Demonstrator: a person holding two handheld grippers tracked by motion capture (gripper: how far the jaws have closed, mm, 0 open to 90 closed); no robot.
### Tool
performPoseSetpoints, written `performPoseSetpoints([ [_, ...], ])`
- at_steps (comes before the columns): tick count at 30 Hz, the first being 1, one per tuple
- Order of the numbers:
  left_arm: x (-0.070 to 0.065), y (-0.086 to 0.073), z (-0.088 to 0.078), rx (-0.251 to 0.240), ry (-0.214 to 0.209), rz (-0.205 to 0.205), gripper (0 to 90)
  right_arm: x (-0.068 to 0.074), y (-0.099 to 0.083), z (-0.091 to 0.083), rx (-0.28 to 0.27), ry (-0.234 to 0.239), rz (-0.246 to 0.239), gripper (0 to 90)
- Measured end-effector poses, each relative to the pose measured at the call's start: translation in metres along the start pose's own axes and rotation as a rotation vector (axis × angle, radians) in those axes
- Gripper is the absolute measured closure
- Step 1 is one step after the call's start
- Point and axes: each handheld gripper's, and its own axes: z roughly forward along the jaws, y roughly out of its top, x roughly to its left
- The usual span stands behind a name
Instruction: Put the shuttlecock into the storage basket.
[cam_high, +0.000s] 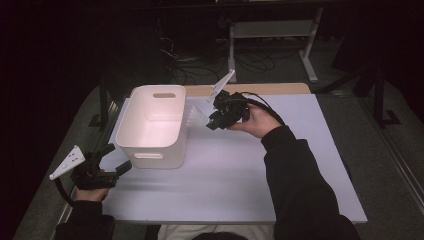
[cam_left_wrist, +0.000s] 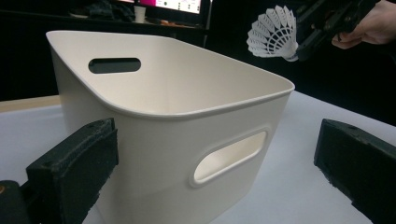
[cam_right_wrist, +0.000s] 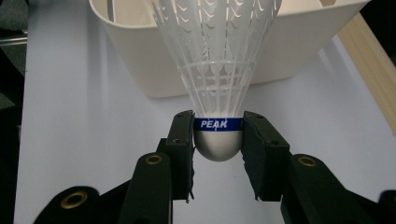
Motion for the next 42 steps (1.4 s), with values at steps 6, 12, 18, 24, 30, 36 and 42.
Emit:
performPoseSetpoints([
  [6, 0.0, 0.0, 0.0, -0.001, 0.0, -0.001, 0.0, -0.003, 0.009, -0.008, -0.018, -0.009, 0.001, 63.9],
  [12, 0.0, 0.0, 0.0, -0.002, 0.0, 0.0, 0.0, -0.004, 0.017, -0.011, -0.036, -0.009, -0.004, 63.9],
  [18, 0.0, 0.0, 0.0, -0.004, 0.0, -0.003, 0.0, -0.006, 0.026, -0.014, -0.055, -0.008, -0.011, 64.0],
  [24, 0.0, 0.0, 0.0, -0.006, -0.001, -0.002, 0.0, -0.009, 0.036, -0.013, -0.069, -0.007, -0.011, 64.0],
  [30, 0.001, 0.0, 0.0, -0.006, -0.004, -0.004, 0.0, -0.009, 0.045, -0.007, -0.077, 0.003, -0.016, 63.9],
  [36, 0.001, 0.0, 0.0, -0.009, -0.005, -0.007, 0.0, -0.008, 0.051, 0.002, -0.095, 0.018, -0.025, 63.9],
  [42, 0.001, 0.0, 0.0, -0.005, -0.006, -0.005, 0.0, -0.007, 0.057, 0.007, -0.107, 0.031, -0.024, 63.9],
])
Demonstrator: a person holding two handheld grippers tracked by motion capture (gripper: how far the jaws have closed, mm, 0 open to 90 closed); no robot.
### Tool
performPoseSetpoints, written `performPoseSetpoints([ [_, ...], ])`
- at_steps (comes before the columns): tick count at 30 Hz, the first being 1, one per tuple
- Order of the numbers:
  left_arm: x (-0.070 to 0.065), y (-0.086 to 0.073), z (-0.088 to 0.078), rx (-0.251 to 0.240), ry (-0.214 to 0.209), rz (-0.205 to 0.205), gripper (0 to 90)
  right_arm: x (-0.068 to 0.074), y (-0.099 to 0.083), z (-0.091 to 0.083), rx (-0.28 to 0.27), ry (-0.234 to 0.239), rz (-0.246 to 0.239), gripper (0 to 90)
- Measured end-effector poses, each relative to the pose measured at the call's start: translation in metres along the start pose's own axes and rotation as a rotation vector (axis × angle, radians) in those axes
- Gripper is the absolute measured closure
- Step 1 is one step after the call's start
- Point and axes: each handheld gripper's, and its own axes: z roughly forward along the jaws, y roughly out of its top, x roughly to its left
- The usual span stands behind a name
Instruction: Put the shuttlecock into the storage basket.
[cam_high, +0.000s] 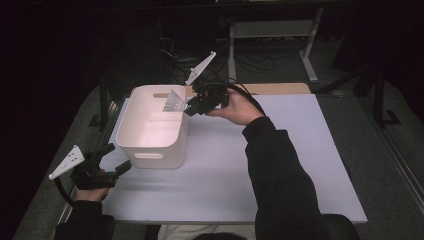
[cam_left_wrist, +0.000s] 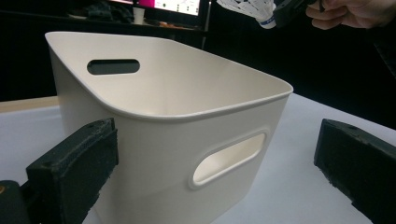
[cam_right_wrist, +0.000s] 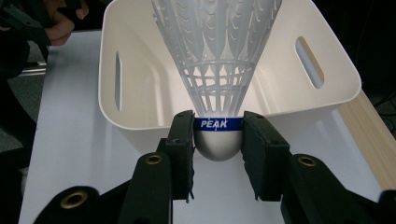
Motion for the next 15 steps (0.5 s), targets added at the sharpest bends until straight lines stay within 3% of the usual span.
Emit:
performPoseSetpoints([
  [15, 0.0, 0.0, 0.0, -0.002, -0.002, -0.003, 0.0, 0.003, 0.008, 0.019, -0.013, 0.028, -0.011, 64.0],
])
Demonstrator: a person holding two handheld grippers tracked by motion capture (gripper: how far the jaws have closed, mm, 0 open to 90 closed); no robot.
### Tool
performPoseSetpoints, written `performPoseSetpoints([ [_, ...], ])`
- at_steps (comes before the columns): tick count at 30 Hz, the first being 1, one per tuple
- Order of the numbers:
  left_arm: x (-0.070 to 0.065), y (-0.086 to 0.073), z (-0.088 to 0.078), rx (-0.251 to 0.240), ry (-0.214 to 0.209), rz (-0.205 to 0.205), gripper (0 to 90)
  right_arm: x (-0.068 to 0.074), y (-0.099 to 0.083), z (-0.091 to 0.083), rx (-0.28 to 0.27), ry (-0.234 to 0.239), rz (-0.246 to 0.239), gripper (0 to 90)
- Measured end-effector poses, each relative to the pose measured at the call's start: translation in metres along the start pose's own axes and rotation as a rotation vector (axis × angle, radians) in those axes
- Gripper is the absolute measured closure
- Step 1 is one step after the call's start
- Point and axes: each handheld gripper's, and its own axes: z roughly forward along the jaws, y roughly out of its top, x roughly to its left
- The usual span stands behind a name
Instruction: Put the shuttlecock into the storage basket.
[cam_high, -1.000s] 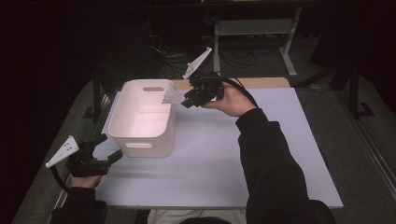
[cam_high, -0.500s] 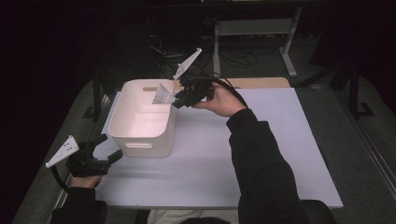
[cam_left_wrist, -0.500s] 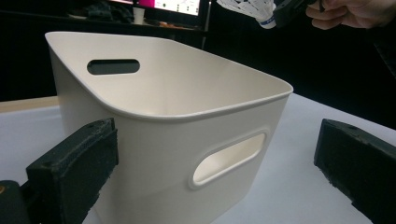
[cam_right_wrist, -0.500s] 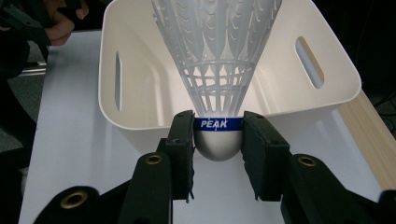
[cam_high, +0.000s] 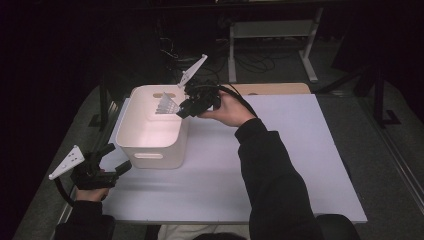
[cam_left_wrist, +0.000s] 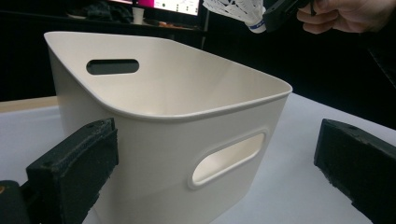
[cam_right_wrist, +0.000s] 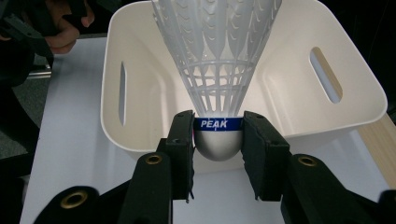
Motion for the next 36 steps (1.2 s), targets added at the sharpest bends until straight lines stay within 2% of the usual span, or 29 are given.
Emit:
performPoseSetpoints([
  [14, 0.001, 0.0, 0.0, 0.004, -0.001, 0.002, 0.0, 0.006, 0.01, 0.026, 0.012, 0.037, -0.021, 63.9],
  [36, 0.001, 0.0, 0.0, 0.005, 0.002, 0.001, 0.0, 0.009, 0.007, 0.057, 0.064, 0.08, -0.03, 63.9],
])
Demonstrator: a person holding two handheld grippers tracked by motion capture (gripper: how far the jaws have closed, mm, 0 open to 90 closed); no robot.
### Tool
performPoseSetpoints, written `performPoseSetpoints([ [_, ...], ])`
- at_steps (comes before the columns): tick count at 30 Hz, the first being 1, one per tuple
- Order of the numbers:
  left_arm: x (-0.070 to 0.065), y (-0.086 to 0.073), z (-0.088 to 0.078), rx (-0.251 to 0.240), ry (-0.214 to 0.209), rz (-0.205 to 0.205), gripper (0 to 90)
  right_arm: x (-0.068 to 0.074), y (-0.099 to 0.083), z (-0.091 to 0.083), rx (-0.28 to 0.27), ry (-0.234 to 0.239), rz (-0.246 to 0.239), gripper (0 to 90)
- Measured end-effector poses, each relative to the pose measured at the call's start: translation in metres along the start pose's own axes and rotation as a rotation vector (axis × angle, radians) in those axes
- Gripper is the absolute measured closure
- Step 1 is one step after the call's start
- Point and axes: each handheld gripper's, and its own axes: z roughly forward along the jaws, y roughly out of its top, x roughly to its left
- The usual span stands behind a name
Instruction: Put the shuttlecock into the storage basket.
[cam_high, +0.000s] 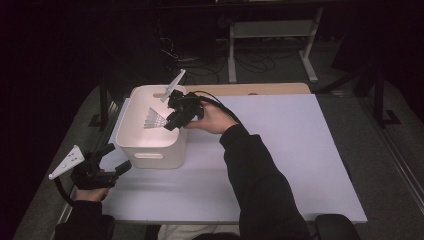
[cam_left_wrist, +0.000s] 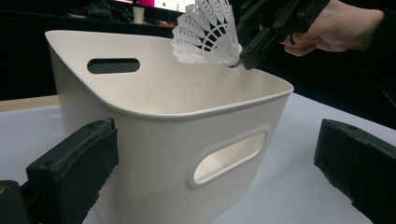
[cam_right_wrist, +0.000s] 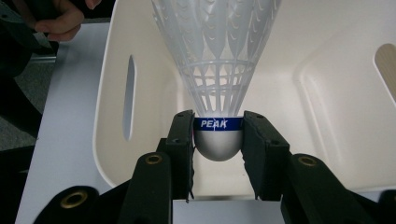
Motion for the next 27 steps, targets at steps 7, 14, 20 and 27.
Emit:
performPoseSetpoints([
  [7, 0.0, 0.0, 0.0, 0.001, 0.002, -0.001, 0.0, 0.0, -0.002, 0.004, 0.002, 0.022, 0.0, 63.0],
  [14, 0.0, 0.0, 0.0, 0.001, 0.002, 0.0, 0.0, -0.001, -0.005, 0.001, -0.007, 0.027, 0.026, 46.9],
  [20, 0.0, 0.0, 0.0, 0.002, 0.001, -0.001, 0.0, -0.001, -0.006, -0.009, -0.031, -0.01, 0.034, 25.1],
  [27, 0.0, 0.0, 0.0, 0.002, 0.002, 0.001, 0.0, -0.002, -0.01, -0.023, -0.075, -0.046, 0.062, 10.8],
])
